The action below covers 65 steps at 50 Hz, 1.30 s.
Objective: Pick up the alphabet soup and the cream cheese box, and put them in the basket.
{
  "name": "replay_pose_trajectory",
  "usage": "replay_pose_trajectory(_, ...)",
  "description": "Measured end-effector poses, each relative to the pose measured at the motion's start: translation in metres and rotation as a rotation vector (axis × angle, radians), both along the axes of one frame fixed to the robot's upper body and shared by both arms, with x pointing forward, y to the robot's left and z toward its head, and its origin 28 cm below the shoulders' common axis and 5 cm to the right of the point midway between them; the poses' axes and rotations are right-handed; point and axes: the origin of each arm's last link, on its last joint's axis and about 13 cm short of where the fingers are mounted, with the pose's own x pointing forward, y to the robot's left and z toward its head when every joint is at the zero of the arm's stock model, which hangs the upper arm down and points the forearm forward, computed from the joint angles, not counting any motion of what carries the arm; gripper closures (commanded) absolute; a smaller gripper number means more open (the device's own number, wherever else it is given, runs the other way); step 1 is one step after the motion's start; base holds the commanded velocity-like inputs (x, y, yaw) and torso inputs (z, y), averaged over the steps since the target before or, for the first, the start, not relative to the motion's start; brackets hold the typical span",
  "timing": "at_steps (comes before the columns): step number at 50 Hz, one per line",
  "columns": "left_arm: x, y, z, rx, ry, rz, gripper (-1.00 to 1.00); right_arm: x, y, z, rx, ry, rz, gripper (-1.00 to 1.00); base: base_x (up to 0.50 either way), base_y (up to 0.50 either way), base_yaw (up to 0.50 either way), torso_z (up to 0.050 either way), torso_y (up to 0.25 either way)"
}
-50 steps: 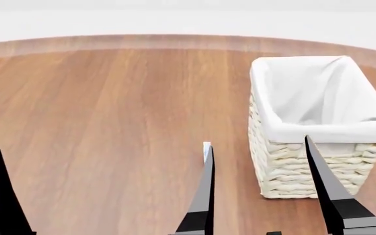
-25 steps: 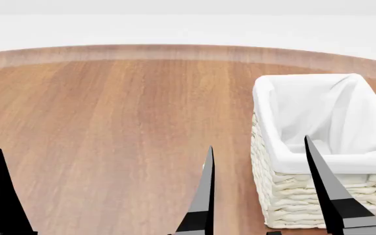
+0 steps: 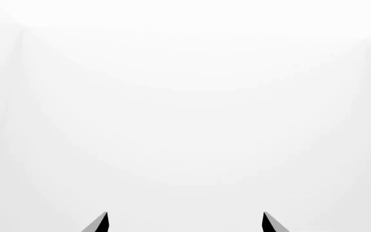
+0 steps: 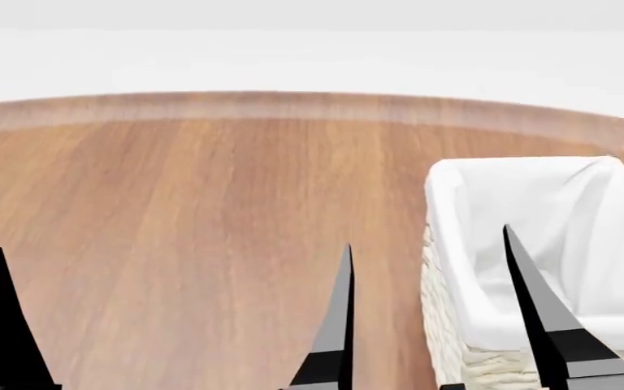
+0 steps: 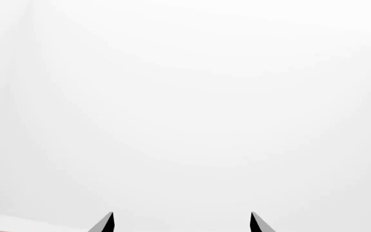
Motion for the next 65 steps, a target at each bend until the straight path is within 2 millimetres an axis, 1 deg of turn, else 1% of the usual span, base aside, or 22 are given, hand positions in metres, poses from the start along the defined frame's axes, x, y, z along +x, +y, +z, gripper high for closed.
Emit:
replay_pose_trajectory(10, 0.0001, -0.0003, -0.0008, 0.008, 0.002, 0.002, -1.00, 0.0001, 0.0003, -0.0004, -0.007, -0.009, -0.004, -1.00, 0.03, 0.00, 0.00, 0.000, 0.000)
replay_pose_trajectory(17, 0.0005, -0.0006, -0.0015, 0.016, 0.003, 0.005, -1.00, 0.0002, 0.0004, -0.0007, -0.008, -0.010, -0.004, -1.00, 0.00, 0.00, 0.00, 0.000, -0.104)
replay_pose_trajectory(65, 0.0035, -0.0013, -0.0052, 0.033, 0.015, 0.018, -1.00, 0.0033, 0.0005, -0.0045, -0.011, 0.004, 0.002, -1.00, 0.00, 0.00, 0.00, 0.000, -0.140)
